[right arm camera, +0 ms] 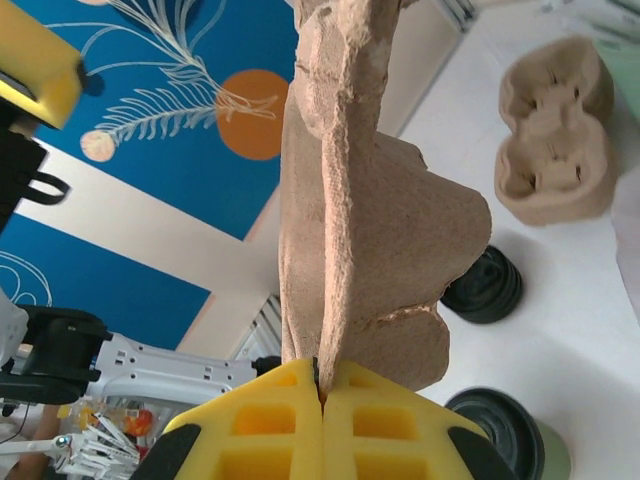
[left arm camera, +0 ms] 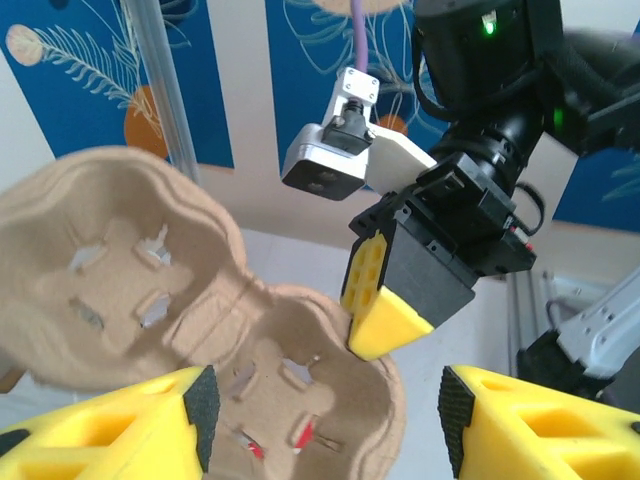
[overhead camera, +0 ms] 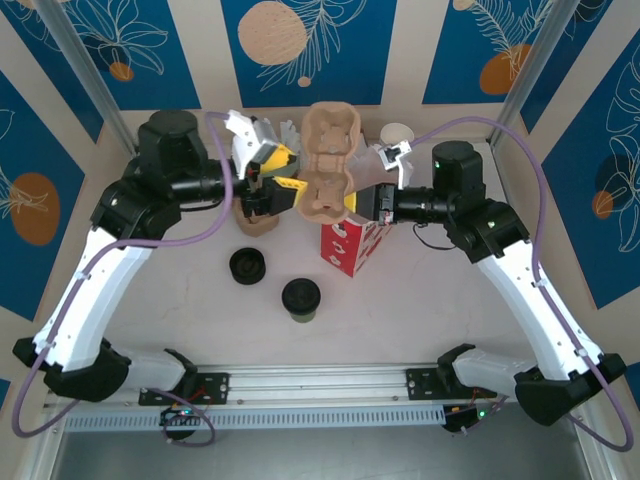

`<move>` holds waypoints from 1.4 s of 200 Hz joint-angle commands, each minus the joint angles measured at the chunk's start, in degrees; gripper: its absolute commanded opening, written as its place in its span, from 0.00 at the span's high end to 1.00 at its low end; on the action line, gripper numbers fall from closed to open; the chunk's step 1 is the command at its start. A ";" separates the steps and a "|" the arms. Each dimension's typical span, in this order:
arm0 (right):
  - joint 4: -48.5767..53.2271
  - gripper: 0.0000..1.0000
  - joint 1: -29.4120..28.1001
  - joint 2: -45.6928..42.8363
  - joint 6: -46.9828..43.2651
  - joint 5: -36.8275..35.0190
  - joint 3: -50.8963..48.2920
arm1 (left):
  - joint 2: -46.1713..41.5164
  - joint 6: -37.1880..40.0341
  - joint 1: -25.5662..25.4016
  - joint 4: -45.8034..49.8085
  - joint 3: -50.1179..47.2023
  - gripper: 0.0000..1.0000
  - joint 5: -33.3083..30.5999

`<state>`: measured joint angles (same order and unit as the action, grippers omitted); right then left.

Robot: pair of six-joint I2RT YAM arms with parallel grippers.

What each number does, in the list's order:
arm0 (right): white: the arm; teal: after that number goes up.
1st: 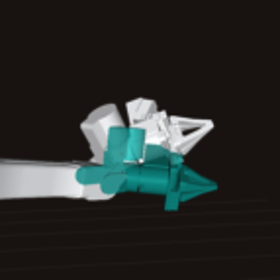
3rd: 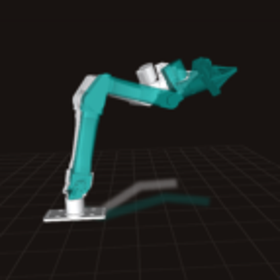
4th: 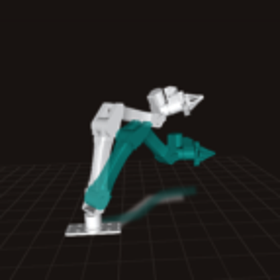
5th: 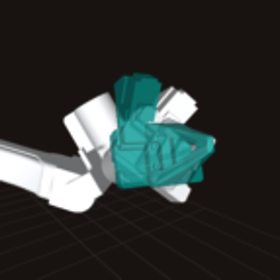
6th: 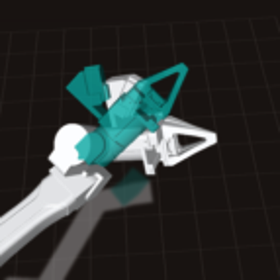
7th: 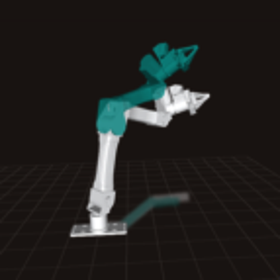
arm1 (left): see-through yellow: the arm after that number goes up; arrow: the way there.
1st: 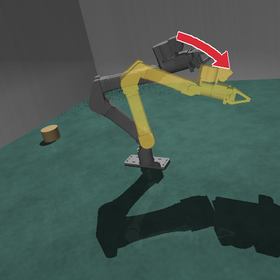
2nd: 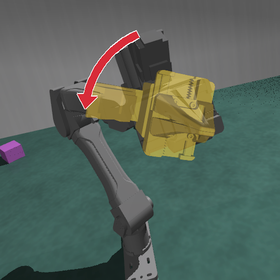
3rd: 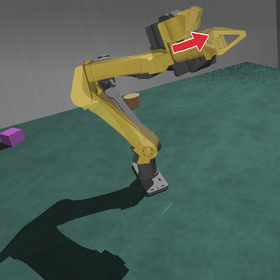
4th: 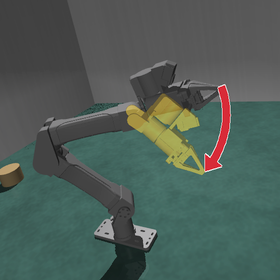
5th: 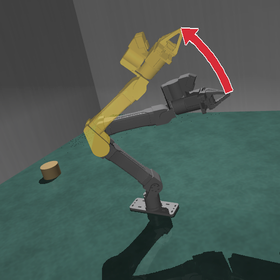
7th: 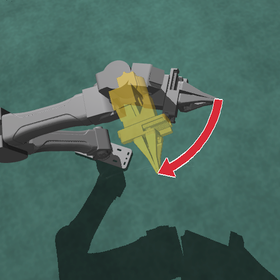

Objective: Pack the takeout coffee

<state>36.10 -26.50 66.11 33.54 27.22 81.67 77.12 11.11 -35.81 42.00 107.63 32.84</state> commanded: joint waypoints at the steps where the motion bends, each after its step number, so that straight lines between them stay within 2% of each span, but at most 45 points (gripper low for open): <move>1: 7.05 1.00 -1.04 0.67 -1.44 1.65 2.74 | 3.97 10.29 -2.20 8.68 4.17 0.39 -4.16; 45: 11.13 1.00 -3.35 2.25 -4.59 4.05 3.50 | 7.96 14.96 -3.41 12.56 5.85 0.39 -5.97; 112: 9.78 1.00 -4.85 3.17 -5.14 4.36 2.04 | 10.78 19.59 -3.42 18.63 6.02 0.39 -14.02; 167: 9.70 1.00 -5.34 4.53 -4.77 4.89 1.73 | 11.73 21.52 -3.92 19.46 6.09 0.41 -14.13; 229: 9.98 1.00 -5.49 4.72 -4.63 4.59 1.77 | 13.22 23.32 -4.24 20.93 5.67 0.47 -14.88; 258: 10.29 1.00 -5.49 4.53 -4.46 4.26 1.64 | 13.32 23.22 -4.26 20.45 5.57 0.52 -14.83; 280: 10.53 1.00 -5.49 4.51 -4.53 4.22 1.66 | 13.61 23.25 -4.24 20.06 5.57 0.60 -14.82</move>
<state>45.93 -31.55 70.74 29.71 30.39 83.24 90.19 33.36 -39.31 61.14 112.14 17.91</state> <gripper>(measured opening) 0.050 0.439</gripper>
